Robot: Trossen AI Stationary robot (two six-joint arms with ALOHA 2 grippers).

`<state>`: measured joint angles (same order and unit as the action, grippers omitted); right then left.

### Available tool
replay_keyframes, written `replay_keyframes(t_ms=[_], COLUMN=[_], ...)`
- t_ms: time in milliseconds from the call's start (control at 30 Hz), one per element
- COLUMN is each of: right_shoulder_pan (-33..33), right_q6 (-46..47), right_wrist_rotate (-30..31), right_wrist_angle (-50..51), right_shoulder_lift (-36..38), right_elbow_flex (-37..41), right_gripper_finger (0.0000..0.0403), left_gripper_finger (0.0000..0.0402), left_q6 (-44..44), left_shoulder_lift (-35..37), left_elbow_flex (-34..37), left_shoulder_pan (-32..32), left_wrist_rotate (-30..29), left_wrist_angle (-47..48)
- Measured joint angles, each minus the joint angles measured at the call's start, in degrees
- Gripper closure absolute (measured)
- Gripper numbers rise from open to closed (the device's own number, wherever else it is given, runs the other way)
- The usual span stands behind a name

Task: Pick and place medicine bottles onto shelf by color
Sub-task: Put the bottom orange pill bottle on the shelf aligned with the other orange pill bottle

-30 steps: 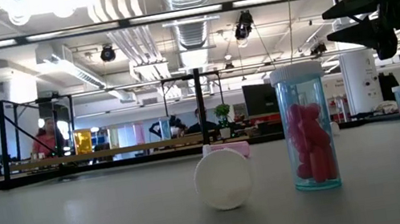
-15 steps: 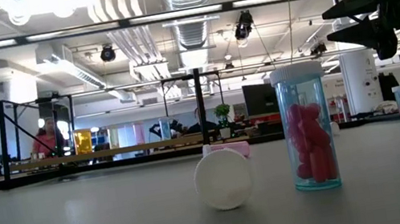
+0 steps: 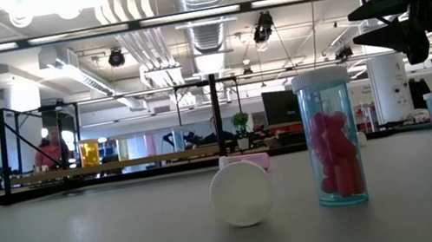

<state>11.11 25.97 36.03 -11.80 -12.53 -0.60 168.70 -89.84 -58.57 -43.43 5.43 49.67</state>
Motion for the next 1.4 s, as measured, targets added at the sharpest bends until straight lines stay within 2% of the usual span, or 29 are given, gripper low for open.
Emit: replay_keyframes(t_ms=[267, 567, 733, 900, 1233, 1400], right_shoulder_pan=[0.00, 0.00, 0.00, -0.02, -0.02, -0.01], right_q6=[-0.02, -0.01, -0.01, 0.01, -0.02, 0.01], right_wrist_rotate=[0.00, 0.00, 0.00, 0.00, 0.00, 0.00], right_wrist_angle=[-0.01, 0.01, 0.00, -0.01, 0.01, 0.01], right_shoulder_lift=[0.00, 0.00, 0.00, 0.00, 0.00, 0.02], right_elbow_flex=[0.00, 0.00, 0.00, 0.00, 0.00, 0.00], right_gripper_finger=[0.0165, 0.0165, 0.0165, 0.0165, 0.0165, 0.0165], left_gripper_finger=[0.0203, 0.0201, 0.0200, 0.0208, 0.0213, 0.0212], left_q6=[-0.79, -13.90, -24.61, -33.53, -63.64, -77.90], left_shoulder_lift=[1.87, 6.59, 10.24, 12.82, 13.86, 13.73], left_elbow_flex=[0.07, 0.07, 0.07, 0.09, 0.15, 0.17], left_shoulder_pan=[3.40, 13.83, 21.32, 30.64, 54.24, 64.30], left_wrist_rotate=[-2.19, -3.71, -8.37, -10.54, -12.44, -13.29], left_wrist_angle=[3.59, 13.60, 18.78, 22.34, 22.70, 19.61])
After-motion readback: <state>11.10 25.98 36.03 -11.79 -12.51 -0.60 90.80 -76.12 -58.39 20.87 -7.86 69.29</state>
